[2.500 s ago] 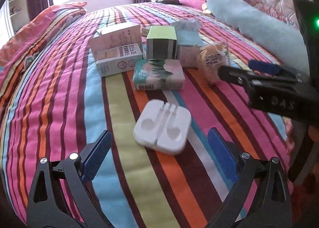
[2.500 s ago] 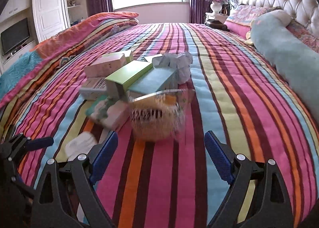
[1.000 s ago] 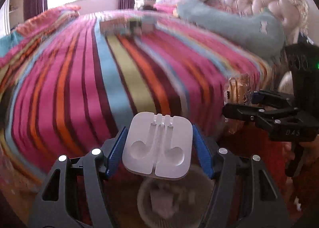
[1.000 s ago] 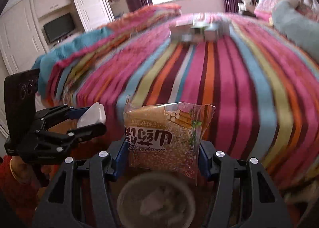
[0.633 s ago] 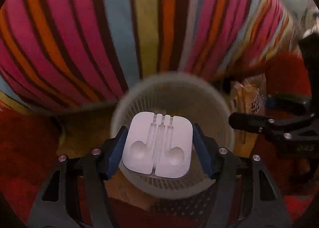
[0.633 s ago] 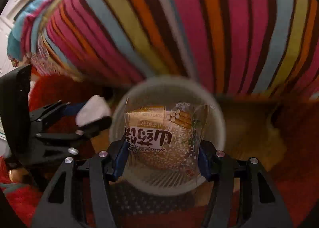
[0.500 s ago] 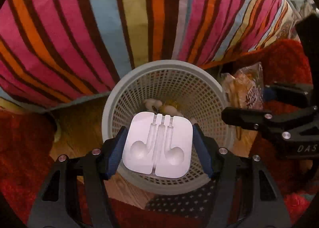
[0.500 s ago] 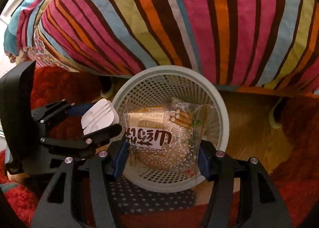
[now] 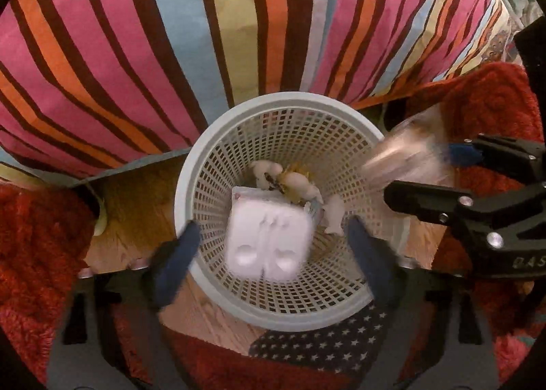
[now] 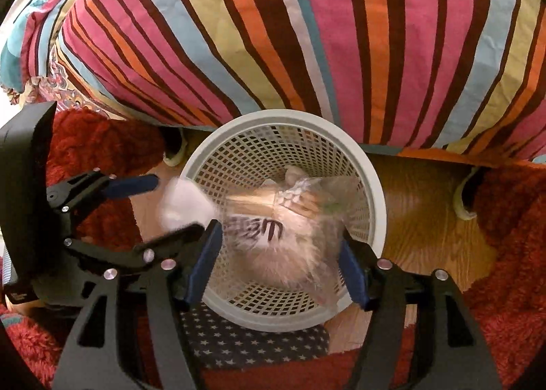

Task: Collect trash
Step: 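Carry both items over the wastebasket and open both tools to drop them, then grasp white COSNORI box with left tool while right tool grasps teal bear box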

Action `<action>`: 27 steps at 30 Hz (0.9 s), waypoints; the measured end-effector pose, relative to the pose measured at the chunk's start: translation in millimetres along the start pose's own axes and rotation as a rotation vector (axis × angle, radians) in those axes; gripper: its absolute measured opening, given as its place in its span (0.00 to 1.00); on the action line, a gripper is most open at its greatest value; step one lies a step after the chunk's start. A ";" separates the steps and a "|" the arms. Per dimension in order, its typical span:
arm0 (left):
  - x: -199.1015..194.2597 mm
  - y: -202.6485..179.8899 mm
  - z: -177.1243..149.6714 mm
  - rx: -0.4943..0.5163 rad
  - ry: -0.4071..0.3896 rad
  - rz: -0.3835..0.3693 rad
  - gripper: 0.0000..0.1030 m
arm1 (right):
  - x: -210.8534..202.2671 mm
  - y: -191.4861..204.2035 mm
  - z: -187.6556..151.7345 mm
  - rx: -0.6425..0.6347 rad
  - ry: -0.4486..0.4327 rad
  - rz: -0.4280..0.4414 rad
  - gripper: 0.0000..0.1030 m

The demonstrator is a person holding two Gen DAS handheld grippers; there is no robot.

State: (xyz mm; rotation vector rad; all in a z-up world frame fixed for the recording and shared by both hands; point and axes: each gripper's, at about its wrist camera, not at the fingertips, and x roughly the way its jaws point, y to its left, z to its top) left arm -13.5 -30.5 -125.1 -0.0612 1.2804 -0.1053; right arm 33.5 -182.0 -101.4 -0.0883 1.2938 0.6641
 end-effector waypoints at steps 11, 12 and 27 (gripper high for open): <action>1.9 2.3 -0.6 -0.001 0.008 0.008 0.92 | 0.1 -4.8 0.2 0.012 -0.017 -0.024 0.79; 1.5 1.9 -0.7 -0.001 0.007 0.009 0.92 | -0.1 -4.8 0.4 0.014 -0.018 -0.026 0.79; -165.4 32.4 88.9 0.024 -0.372 0.004 0.92 | -159.3 11.4 84.8 -0.098 -0.514 -0.075 0.79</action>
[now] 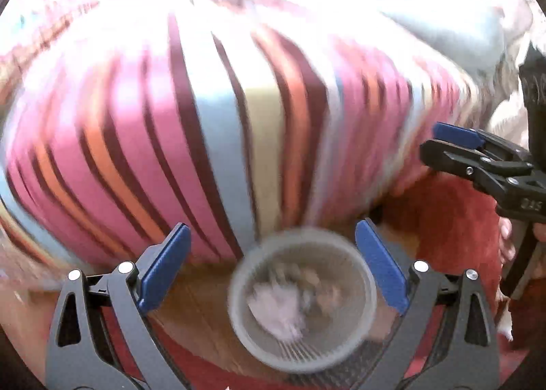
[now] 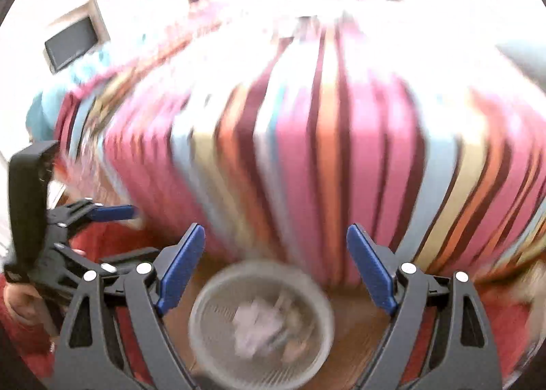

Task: Collect trash
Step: 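Grasp white COSNORI box with left tool while right tool grasps teal bear box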

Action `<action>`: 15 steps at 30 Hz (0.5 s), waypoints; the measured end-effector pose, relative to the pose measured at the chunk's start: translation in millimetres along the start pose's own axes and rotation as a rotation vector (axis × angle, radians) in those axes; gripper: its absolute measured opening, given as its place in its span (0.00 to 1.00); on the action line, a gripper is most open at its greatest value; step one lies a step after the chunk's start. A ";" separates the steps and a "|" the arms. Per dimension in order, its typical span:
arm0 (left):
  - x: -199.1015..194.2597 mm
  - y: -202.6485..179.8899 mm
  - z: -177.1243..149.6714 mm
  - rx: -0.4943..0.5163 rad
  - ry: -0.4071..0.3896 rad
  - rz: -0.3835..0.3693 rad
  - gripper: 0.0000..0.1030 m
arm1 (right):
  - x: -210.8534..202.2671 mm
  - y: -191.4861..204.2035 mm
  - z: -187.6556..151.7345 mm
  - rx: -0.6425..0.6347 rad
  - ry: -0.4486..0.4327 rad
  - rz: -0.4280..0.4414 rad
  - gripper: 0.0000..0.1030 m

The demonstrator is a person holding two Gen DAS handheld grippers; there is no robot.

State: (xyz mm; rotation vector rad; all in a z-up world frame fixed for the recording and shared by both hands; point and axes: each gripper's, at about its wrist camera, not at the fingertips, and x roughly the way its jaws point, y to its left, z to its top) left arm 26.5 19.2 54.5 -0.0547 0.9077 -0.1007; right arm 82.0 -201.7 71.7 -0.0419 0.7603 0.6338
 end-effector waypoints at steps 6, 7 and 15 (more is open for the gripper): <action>3.9 49.6 130.0 -0.036 -0.193 0.136 0.92 | 25.4 -33.3 91.2 0.011 -0.146 -0.110 0.79; 13.6 58.3 150.8 -0.046 -0.206 0.133 0.92 | 36.9 -38.7 106.2 0.014 -0.149 -0.116 0.79; 101.5 101.8 268.0 -0.219 -0.155 0.198 0.92 | 117.6 -66.4 197.1 0.026 -0.142 -0.205 0.79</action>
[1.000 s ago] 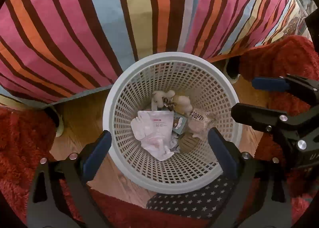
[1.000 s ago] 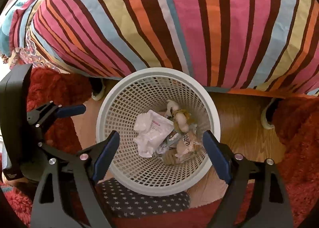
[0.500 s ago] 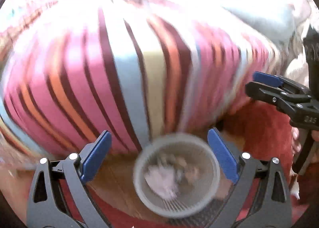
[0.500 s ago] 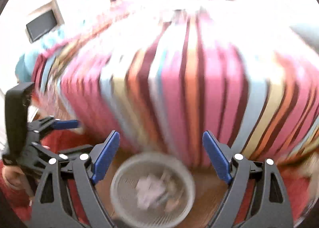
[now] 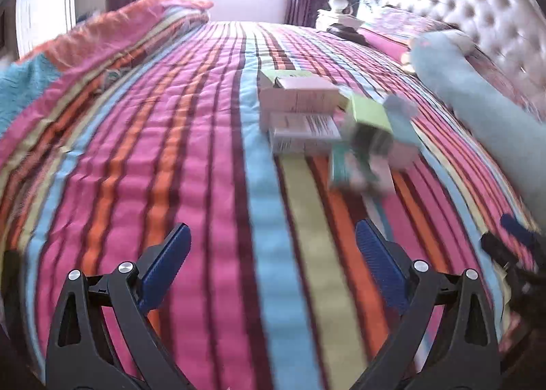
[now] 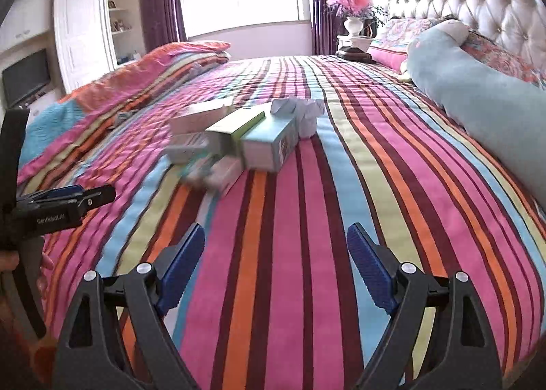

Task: Collect trash
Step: 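Grasp white COSNORI box with left tool while right tool grasps teal bear box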

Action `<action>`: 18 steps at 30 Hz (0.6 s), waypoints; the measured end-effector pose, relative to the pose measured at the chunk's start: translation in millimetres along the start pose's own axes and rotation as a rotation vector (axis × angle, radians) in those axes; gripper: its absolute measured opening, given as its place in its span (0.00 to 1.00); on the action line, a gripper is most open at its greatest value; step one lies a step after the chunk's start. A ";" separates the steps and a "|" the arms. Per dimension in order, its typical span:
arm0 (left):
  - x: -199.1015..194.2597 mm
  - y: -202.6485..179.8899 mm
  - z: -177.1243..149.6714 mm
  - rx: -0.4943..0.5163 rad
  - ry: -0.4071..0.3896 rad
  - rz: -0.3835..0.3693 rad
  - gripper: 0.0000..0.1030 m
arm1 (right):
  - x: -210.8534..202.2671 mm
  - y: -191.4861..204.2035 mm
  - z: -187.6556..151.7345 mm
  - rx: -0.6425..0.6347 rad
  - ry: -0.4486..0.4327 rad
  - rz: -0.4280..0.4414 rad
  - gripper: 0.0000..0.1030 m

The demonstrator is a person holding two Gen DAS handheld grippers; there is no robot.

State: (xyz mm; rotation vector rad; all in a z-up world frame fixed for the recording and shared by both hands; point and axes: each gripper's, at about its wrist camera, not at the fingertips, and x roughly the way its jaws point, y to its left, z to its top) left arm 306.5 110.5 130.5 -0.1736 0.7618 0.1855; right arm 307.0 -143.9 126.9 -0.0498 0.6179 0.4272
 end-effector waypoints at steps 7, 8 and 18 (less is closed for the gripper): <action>71.9 -21.7 58.6 -0.002 0.019 -0.002 0.92 | 60.5 -3.6 39.5 -0.007 0.037 0.014 0.79; 81.8 -20.8 63.1 -0.006 0.023 -0.009 0.92 | 65.1 -3.8 43.3 -0.005 0.040 0.012 0.79; 123.7 -29.2 75.5 0.018 0.078 0.000 0.92 | 93.6 4.7 57.1 -0.023 0.069 0.028 0.79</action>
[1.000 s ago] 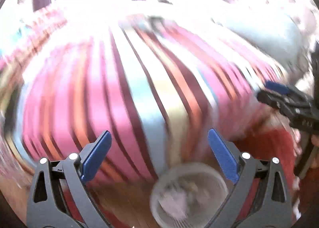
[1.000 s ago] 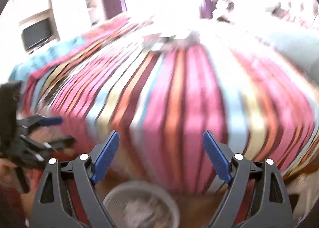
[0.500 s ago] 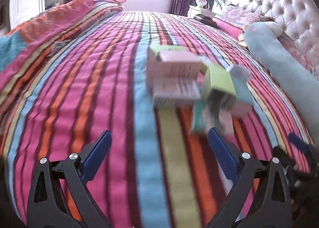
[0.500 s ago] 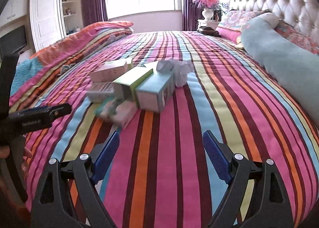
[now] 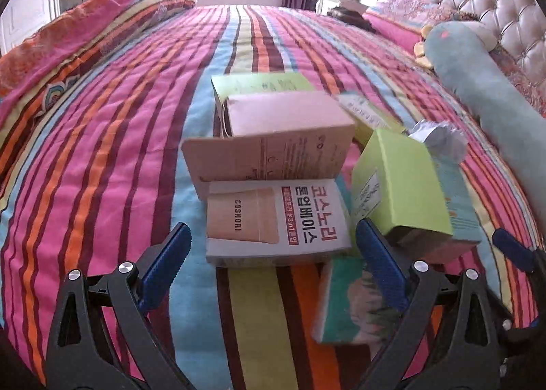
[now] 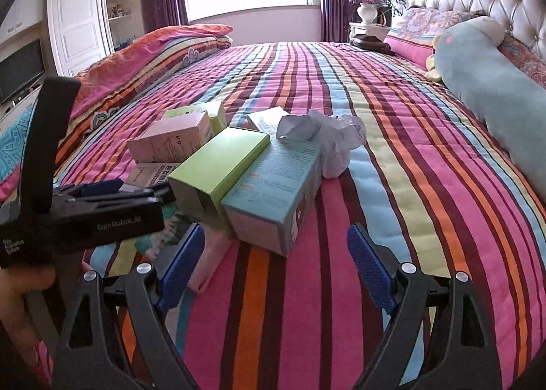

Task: Collect trash
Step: 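Grasp white COSNORI box with left tool while right tool grasps teal bear box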

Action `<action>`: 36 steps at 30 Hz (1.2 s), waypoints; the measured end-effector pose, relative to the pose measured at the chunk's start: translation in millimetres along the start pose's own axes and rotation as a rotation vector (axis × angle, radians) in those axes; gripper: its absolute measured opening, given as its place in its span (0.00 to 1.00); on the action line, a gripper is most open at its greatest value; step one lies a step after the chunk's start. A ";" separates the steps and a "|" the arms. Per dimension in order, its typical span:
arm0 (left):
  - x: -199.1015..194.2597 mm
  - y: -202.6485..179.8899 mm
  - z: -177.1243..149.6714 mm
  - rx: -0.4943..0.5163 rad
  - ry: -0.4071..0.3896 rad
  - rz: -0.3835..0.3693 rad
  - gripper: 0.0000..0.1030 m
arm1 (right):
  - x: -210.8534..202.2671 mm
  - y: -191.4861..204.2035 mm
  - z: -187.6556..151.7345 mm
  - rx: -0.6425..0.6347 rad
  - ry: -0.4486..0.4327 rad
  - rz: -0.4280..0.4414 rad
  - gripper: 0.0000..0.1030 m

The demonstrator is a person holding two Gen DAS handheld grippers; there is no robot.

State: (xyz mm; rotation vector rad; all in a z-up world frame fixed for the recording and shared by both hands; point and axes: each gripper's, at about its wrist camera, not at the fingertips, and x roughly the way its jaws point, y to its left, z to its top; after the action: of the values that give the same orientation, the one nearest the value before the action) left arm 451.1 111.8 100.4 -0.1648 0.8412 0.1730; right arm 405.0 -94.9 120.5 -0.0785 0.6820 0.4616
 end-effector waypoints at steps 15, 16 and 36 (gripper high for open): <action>28.7 35.9 8.8 -0.040 0.047 0.077 0.92 | 37.2 16.2 10.3 0.012 0.047 -0.079 0.79; 28.5 35.8 9.2 -0.035 0.046 0.076 0.92 | 38.2 12.8 8.4 0.024 0.051 -0.060 0.79; 33.1 32.0 9.7 0.003 0.056 0.095 0.92 | 19.3 -40.7 21.5 0.218 -0.042 -0.026 0.79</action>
State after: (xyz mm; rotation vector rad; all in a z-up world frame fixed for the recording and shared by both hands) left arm 472.9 147.9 79.4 -0.1277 0.9057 0.2572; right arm 448.5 -119.2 121.9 0.1272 0.6852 0.3610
